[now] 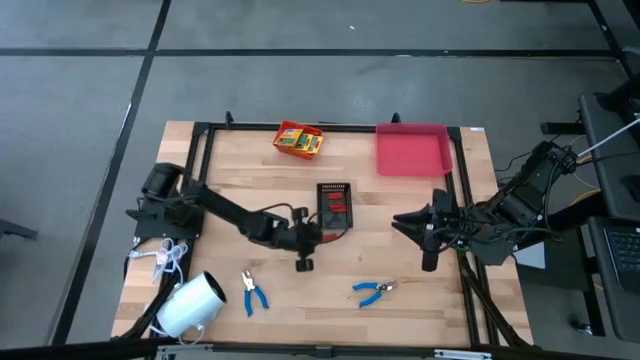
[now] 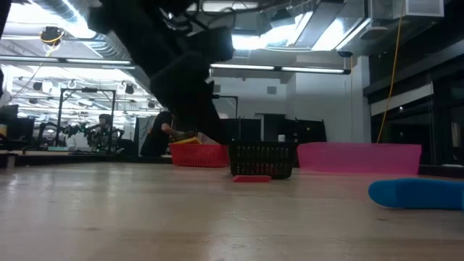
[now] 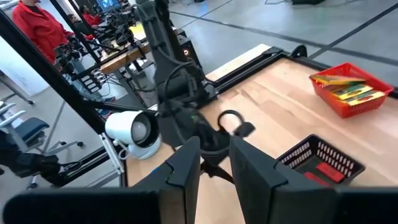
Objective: Pick & Place School Supplies
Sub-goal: Put the red eraser into the black bin
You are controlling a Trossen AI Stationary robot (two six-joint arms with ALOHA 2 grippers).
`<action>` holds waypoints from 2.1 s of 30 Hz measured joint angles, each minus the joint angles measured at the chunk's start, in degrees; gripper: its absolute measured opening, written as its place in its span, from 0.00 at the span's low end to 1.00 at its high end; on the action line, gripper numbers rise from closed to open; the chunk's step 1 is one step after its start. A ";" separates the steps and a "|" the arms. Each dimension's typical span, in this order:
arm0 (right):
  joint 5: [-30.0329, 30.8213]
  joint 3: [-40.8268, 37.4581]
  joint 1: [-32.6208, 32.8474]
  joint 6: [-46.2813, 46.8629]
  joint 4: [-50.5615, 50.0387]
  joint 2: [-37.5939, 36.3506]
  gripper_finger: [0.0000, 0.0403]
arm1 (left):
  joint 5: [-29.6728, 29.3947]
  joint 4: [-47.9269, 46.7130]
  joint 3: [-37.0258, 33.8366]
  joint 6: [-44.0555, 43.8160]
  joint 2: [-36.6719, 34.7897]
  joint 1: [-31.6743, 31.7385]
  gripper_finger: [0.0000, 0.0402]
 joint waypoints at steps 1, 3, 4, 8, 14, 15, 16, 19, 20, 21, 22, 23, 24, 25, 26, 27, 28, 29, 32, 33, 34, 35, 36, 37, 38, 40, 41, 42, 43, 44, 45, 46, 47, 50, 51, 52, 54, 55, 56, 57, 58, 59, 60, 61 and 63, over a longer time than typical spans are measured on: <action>-0.26 0.00 0.00 0.48 -0.05 0.00 0.23 | 1.39 1.15 0.78 1.15 0.64 0.51 0.17; -0.27 0.00 0.15 1.15 -0.04 0.00 0.23 | 3.56 2.24 2.39 4.13 1.65 0.98 0.13; -0.23 0.00 0.24 1.26 -0.04 0.00 0.23 | 4.15 2.45 3.26 5.47 2.33 1.04 0.11; 0.63 0.00 0.94 1.31 -0.03 0.00 0.23 | 4.27 2.64 6.02 9.24 6.02 0.87 0.06; 1.61 0.00 1.85 1.61 -0.04 0.04 0.23 | 0.96 1.33 9.96 9.84 10.68 1.04 0.05; 1.80 0.00 2.05 1.79 -0.04 0.04 0.23 | -0.03 1.01 10.54 9.84 10.98 1.04 0.05; 1.87 0.00 2.16 1.93 -0.04 0.04 0.23 | -0.31 0.92 11.15 9.84 11.22 1.04 0.04; 1.91 0.00 2.51 2.40 -0.04 0.04 0.23 | -1.37 0.37 11.66 9.78 11.24 1.06 0.01; 1.89 0.00 2.51 2.40 -0.04 0.04 0.23 | -2.70 -0.12 11.64 9.74 11.27 1.04 0.01; 1.89 0.00 2.51 2.40 -0.04 0.04 0.23 | -4.01 -0.50 11.63 9.74 11.28 1.02 0.01; 1.89 0.00 2.51 2.40 -0.04 0.04 0.23 | -4.62 -0.69 11.61 9.73 11.28 1.05 0.01; 1.89 0.00 2.51 2.37 -0.04 0.04 0.23 | -4.51 -0.93 11.62 9.66 11.28 1.06 0.01; 1.89 0.00 2.51 2.26 -0.04 0.04 0.23 | -4.07 -1.42 11.64 9.68 11.28 1.07 0.01; 1.89 0.00 2.51 2.15 -0.04 0.04 0.23 | -3.68 -2.07 11.63 9.73 11.28 1.09 0.01; 1.89 0.00 2.51 1.86 -0.04 0.04 0.23 | -3.56 -2.48 11.59 9.75 11.28 1.08 0.01; 1.89 0.00 2.51 1.75 -0.04 0.04 0.23 | -3.61 -2.63 11.59 9.73 11.28 1.06 0.01; 1.89 0.00 2.51 1.75 -0.04 0.04 0.23 | -3.68 -2.67 11.59 9.68 11.28 1.04 0.01; 1.89 0.00 2.51 1.75 -0.04 0.04 0.23 | -3.69 -2.71 11.59 9.66 11.28 1.04 0.01; 1.89 0.00 2.51 1.74 -0.04 0.04 0.23 | -3.62 -2.96 11.59 9.71 11.28 1.06 0.01; 1.89 0.00 2.51 1.72 -0.04 0.04 0.23 | -3.50 -3.02 11.59 9.68 11.28 1.06 0.01; 1.89 0.00 2.51 1.72 -0.04 0.04 0.23 | -3.37 -3.17 11.59 9.61 11.28 1.06 0.01; 1.89 0.00 2.51 1.70 -0.04 0.04 0.23 | -3.36 -3.46 11.58 9.39 11.28 1.06 0.01; 1.89 0.00 2.51 1.65 -0.04 0.04 0.23 | -3.36 -3.55 11.55 9.35 11.39 1.13 0.01; 1.89 0.00 2.51 1.48 -0.04 0.04 0.23 | -3.24 -3.44 11.55 9.28 11.60 1.17 0.01; 1.89 0.00 2.51 1.46 -0.04 0.04 0.23 | -2.80 -3.62 11.55 9.12 11.80 1.17 0.01; 1.89 0.00 2.51 1.31 -0.04 0.04 0.23 | -1.55 -3.73 11.55 8.82 12.40 1.20 0.01; 1.89 0.00 2.51 1.32 -0.05 0.04 0.23 | -1.42 -3.75 11.55 8.79 12.72 1.18 0.01; 1.88 0.00 2.51 1.34 -0.06 0.04 0.23 | -1.50 -3.72 11.55 8.73 13.03 1.16 0.01; 1.87 0.00 2.51 1.35 -0.04 0.04 0.23 | -1.74 -3.64 11.52 8.66 13.17 1.15 0.01; 1.87 0.00 2.51 1.35 -0.04 0.04 0.23 | -2.03 -3.59 11.50 8.55 13.18 1.15 0.01; 1.84 0.00 2.52 1.43 -0.06 0.04 0.23 | -2.21 -3.37 11.50 8.36 13.14 1.15 0.02; 1.80 0.00 2.59 1.53 -0.05 0.04 0.23 | -2.30 -3.18 11.50 8.31 13.15 1.17 0.03; 1.78 0.00 2.70 1.55 -0.04 0.04 0.23 | -2.31 -3.15 11.50 8.31 13.14 1.17 0.04; 1.76 0.00 2.82 1.55 -0.04 0.04 0.23 | -1.99 -1.36 11.50 8.56 13.14 1.12 0.08; 1.78 0.00 2.82 1.55 -0.06 0.05 0.23 | -1.84 -0.79 11.50 8.59 13.14 1.02 0.09; 1.78 0.00 2.80 1.55 -0.05 0.04 0.23 | -1.86 -0.44 11.50 8.57 13.14 0.83 0.10; 1.80 0.00 2.80 1.55 -0.06 0.04 0.23 | -1.86 -0.04 11.51 8.57 13.14 0.46 0.12; 1.80 0.00 2.80 1.55 -0.06 0.04 0.23 | -1.86 0.04 11.53 8.57 13.14 0.28 0.13; 1.80 0.00 2.80 1.57 -0.06 0.04 0.23 | -1.91 -0.04 11.53 8.47 13.14 0.18 0.14; 1.80 0.00 2.80 1.57 -0.06 0.04 0.23 | -2.16 -0.29 11.53 8.35 13.14 -0.02 0.15; 1.80 0.00 2.80 1.59 -0.06 0.04 0.23 | -2.75 -0.73 11.53 8.35 13.14 -0.13 0.15; 1.80 0.00 2.80 1.63 -0.06 0.05 0.23 | -3.45 -1.05 11.53 8.33 13.14 -0.14 0.15; 1.84 0.00 2.80 1.68 -0.06 0.04 0.23 | -4.32 -1.24 11.53 8.33 13.14 -0.14 0.15; 1.85 0.00 2.80 1.72 -0.08 0.04 0.23 | -4.97 -1.26 11.53 8.33 13.14 -0.08 0.15; 1.85 0.00 2.80 1.72 -0.10 0.04 0.23 | -5.70 -1.23 11.53 8.33 13.14 -0.05 0.14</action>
